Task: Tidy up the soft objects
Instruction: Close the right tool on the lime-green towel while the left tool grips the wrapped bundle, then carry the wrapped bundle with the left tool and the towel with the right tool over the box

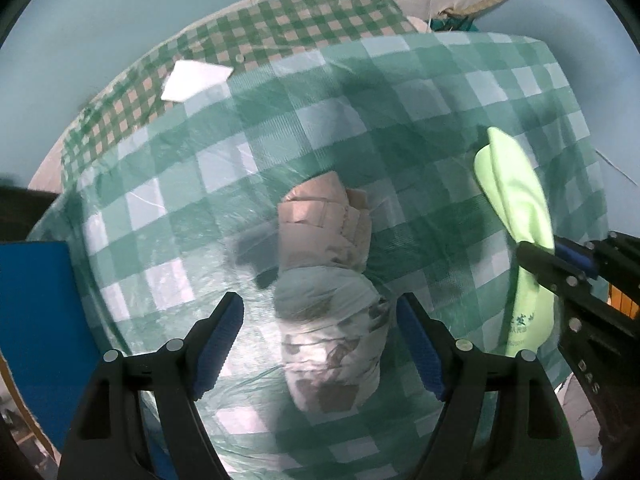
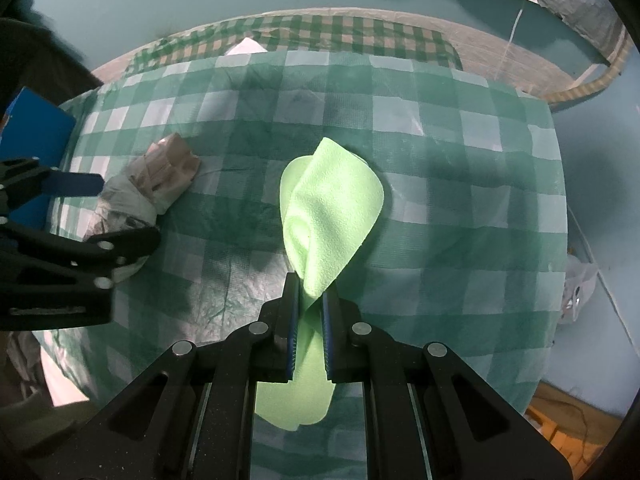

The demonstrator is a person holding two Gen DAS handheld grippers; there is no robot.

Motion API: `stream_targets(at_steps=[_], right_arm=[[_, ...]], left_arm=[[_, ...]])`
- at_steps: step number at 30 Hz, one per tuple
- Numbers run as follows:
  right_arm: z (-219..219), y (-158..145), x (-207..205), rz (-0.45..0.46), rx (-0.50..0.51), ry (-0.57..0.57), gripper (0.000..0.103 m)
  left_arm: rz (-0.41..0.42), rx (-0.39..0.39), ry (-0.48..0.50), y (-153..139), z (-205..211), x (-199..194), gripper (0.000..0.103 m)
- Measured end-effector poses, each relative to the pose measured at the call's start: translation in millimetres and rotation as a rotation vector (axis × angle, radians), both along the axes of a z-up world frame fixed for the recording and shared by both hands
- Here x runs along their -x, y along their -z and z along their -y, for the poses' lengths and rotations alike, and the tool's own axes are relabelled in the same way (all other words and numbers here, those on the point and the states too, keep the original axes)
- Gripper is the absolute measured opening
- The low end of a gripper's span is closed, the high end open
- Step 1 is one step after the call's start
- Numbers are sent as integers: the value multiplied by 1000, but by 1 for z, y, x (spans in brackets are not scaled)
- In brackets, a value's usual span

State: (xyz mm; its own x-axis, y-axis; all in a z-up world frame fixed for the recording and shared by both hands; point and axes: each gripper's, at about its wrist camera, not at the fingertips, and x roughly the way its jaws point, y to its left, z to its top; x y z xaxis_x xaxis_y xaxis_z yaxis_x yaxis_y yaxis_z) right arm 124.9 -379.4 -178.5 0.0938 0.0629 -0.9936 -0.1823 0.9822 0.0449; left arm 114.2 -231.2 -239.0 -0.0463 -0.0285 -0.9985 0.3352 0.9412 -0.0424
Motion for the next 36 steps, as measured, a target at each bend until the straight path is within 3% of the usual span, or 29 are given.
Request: stream_targets(at_steps=[7,8,9,10,21,36], right_arm=[[-6,-10,0,17,6,-18,8],[-8,-12,0,21,8,-22,8],[-9,-14,0,28,10,-25,8],[-10,-16,0,32,11,-26,8],[-26,-47,-1,59,4,-43,8],[-47,-83,1,78,-8,-95,8]], left_arm=[[-12,22,-25,5,4,-1,78],[-5,22,-20,4,4,-1,73],[0,19,-17,4,4,0,58],[0,18,-15,5,3,-1,53],[44,14,7,-5,-1,13,48],[131,-1,19,-60,-30,28,48]])
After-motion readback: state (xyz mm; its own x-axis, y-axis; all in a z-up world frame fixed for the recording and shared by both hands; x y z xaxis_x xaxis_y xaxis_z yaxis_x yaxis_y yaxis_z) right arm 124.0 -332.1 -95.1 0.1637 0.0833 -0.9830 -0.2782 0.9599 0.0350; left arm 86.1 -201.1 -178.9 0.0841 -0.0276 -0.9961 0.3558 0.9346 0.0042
